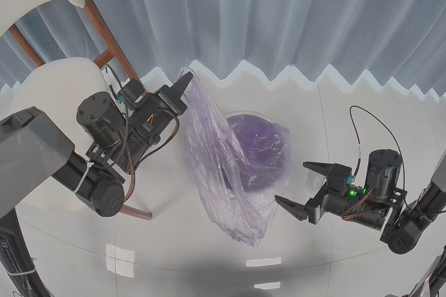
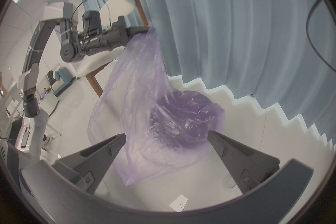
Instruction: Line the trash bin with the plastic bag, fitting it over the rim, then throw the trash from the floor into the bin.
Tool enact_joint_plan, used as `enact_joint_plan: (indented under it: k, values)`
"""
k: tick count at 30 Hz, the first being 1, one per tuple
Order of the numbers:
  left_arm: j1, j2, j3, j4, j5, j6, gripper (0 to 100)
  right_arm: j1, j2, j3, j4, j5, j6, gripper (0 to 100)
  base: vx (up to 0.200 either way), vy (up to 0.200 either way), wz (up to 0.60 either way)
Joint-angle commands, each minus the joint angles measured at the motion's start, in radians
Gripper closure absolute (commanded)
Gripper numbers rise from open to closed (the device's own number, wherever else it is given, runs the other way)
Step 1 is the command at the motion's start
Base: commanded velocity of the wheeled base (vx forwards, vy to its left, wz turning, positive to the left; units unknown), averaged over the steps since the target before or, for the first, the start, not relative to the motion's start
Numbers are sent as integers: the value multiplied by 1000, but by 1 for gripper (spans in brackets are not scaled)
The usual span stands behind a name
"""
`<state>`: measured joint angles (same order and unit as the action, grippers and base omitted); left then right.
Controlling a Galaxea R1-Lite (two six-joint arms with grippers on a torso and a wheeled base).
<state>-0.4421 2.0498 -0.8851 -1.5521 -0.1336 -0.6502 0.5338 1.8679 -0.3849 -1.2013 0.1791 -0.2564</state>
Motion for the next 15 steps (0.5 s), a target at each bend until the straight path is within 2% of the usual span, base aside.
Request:
enact_joint_plan:
  k: [1,4,9,15]
  values:
    - [-3,-2,-3,0,2,0,100,98,62,31,-23,-89,-6,0,0,0,0]
    - [-4,-2,-2,0,2,0,100,129,100,20,-54,-118,-4,0,0,0,0]
    - [-18,-2,2,0,3,1,100,210,174,0,-103,-213,2,0,0,0,0]
    - [-23,0,2,0,3,1,100,261,231,-63,-106,-257,11,0,0,0,0]
